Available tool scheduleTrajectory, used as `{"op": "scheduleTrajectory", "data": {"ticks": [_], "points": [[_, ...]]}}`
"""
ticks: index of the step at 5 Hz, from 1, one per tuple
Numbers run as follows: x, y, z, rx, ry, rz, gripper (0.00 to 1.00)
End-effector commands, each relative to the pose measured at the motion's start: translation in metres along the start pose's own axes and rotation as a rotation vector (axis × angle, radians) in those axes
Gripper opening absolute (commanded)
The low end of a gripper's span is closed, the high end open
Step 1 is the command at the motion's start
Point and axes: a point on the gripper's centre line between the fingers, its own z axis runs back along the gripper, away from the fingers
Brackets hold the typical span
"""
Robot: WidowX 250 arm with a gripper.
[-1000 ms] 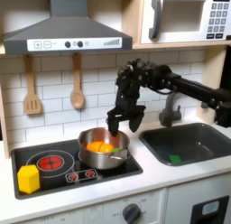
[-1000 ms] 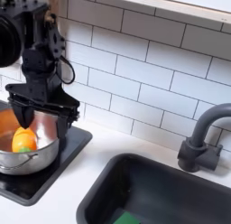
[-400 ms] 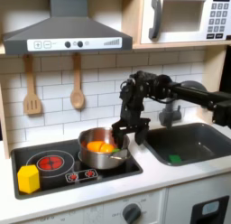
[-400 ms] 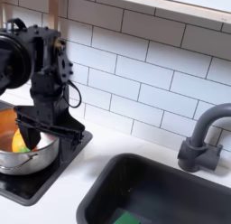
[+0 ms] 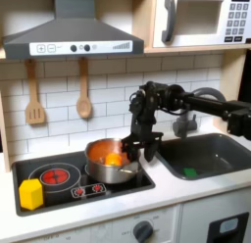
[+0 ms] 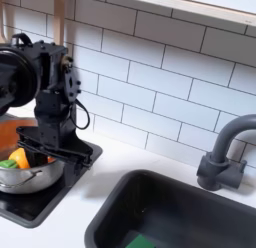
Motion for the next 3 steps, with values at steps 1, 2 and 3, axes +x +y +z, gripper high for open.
{"op": "scheduleTrajectory", "data": {"ticks": [1,2,3], "points": [[0.001,-0.009,-0.001,-0.029,0.001,-0.013,0.00],[0.001,-0.016,-0.001,-0.044,-0.003,-0.027,0.00],[0.002,-0.023,-0.001,-0.054,0.000,-0.053,0.00]]}}
